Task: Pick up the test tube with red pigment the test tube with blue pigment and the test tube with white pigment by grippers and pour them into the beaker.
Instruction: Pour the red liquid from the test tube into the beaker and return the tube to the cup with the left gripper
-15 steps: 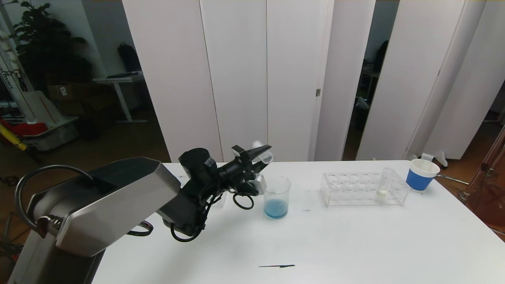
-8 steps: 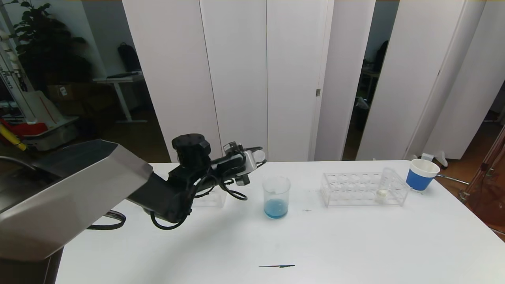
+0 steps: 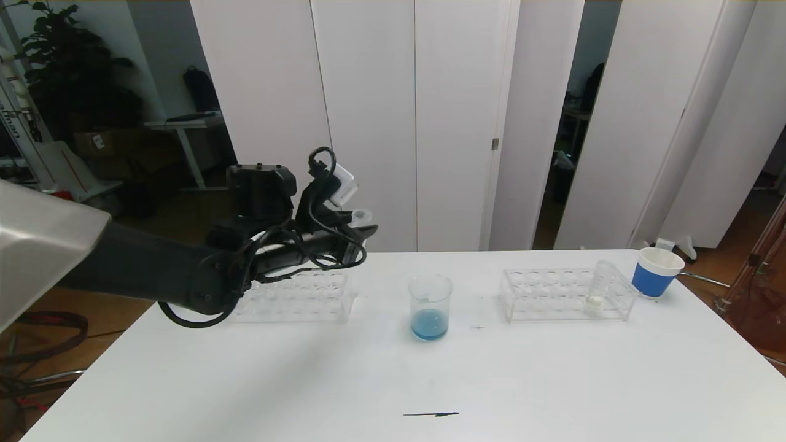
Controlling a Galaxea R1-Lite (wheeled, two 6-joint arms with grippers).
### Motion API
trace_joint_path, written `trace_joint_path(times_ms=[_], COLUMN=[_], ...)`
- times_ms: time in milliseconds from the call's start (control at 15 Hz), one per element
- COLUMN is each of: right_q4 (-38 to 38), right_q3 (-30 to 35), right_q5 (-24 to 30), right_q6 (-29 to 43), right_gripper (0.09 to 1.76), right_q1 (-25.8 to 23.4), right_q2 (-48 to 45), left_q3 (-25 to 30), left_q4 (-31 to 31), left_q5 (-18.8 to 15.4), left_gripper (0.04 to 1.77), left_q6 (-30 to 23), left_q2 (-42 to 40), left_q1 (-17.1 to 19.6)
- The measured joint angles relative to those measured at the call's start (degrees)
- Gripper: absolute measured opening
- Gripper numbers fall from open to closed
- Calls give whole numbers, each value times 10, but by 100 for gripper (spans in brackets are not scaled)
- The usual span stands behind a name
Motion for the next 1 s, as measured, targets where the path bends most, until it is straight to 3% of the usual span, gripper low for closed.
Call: trace_joint_path(times_ms=[267,400,600,1000], right_q4=[0,0,0,0], right_q3=[0,0,0,0], right_q5=[0,0,0,0], right_q6=[0,0,0,0], right_gripper=[175,175,175,175], right_q1=[0,0,0,0], right_q2=[0,0,0,0], left_q3=[-7,-6,0,3], left_q4=[47,45,3,-117], left_q5=[97,171,287,302], left_gripper=[57,57,57,57], left_q6=[-146,-211,-238,-226], left_q2=[-60,-74,-72,-23], left_q1=[6,8,27,131])
